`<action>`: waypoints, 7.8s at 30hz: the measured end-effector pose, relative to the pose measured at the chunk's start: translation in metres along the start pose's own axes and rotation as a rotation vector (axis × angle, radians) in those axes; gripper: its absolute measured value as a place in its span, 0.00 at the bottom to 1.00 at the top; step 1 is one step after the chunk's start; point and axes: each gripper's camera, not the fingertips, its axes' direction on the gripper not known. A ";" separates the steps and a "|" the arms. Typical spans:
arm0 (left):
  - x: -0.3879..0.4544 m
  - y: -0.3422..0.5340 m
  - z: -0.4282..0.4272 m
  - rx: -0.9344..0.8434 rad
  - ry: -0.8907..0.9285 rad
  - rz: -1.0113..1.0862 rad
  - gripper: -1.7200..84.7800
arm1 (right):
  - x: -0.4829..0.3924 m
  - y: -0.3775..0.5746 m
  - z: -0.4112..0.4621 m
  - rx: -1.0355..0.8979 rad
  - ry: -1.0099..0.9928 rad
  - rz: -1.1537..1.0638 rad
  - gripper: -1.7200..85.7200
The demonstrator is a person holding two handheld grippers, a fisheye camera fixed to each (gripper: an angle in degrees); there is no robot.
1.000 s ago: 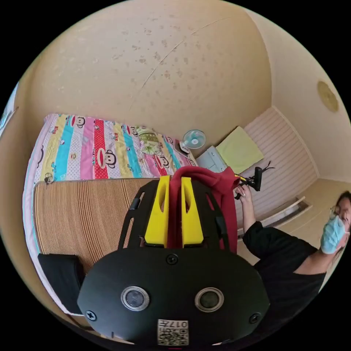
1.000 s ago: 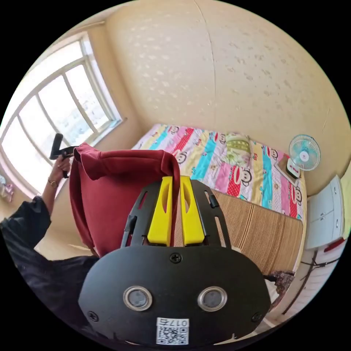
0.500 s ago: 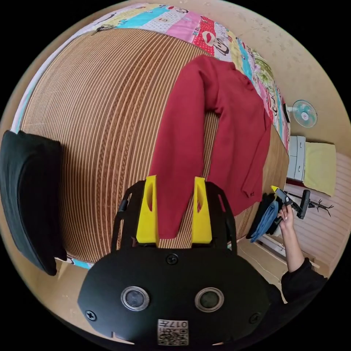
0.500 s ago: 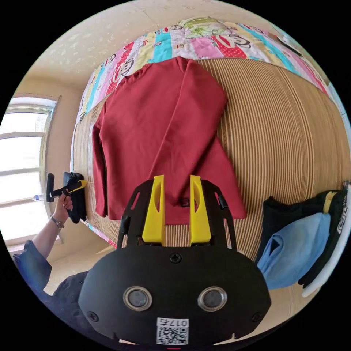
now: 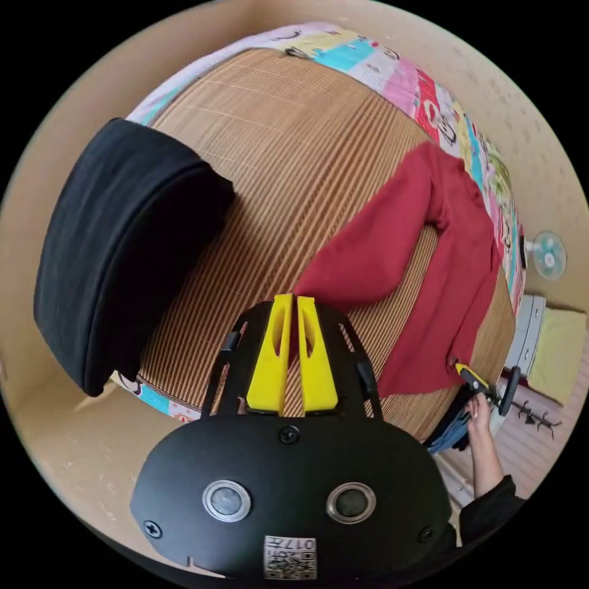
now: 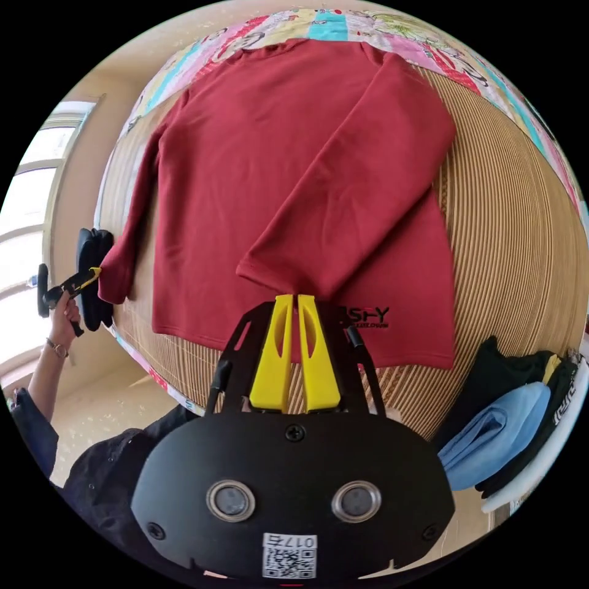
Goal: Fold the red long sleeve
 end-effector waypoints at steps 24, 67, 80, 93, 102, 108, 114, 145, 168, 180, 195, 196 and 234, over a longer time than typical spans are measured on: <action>0.069 0.034 0.045 -0.375 -0.059 0.566 0.07 | 0.176 0.043 -0.017 -0.112 0.274 0.095 0.11; -0.214 -0.096 -0.091 0.292 1.046 -0.700 0.07 | 0.180 0.241 -0.003 -0.427 0.266 0.130 0.10; 0.235 0.049 -0.171 0.502 0.175 0.977 0.08 | 0.183 0.274 -0.024 -0.389 0.216 0.258 0.10; 0.204 0.063 -0.028 0.229 0.263 0.577 0.12 | 0.211 0.298 -0.133 -0.023 -0.180 0.389 0.11; 0.187 -0.031 0.029 0.092 0.242 0.424 0.16 | 0.241 0.167 -0.203 0.478 -0.080 0.234 0.14; 0.201 -0.032 0.040 0.115 0.149 0.501 0.09 | 0.233 0.119 -0.183 0.444 -0.057 0.174 0.06; 0.137 -0.074 0.017 0.153 0.570 0.441 0.07 | 0.211 0.143 -0.227 0.612 -0.098 0.136 0.05; 0.088 -0.087 0.032 0.112 0.382 0.422 0.12 | 0.285 0.186 -0.305 0.538 -0.286 0.339 0.12; 0.080 -0.031 0.031 0.220 0.592 0.380 0.11 | 0.455 0.237 -0.390 1.020 -0.454 0.714 0.06; 0.038 -0.028 0.027 0.249 0.707 0.314 0.13 | 0.033 0.223 -0.354 1.123 -0.471 -0.061 0.06; 0.054 -0.070 0.061 0.263 0.648 0.395 0.18 | -0.073 0.204 -0.126 0.451 -0.181 -0.268 0.11; 0.068 -0.073 0.067 0.241 0.601 0.431 0.18 | -0.065 0.205 -0.128 0.449 -0.166 -0.241 0.11; -0.068 0.076 0.065 -0.255 0.201 0.514 0.17 | 0.154 0.335 -0.125 0.074 -0.016 0.045 0.12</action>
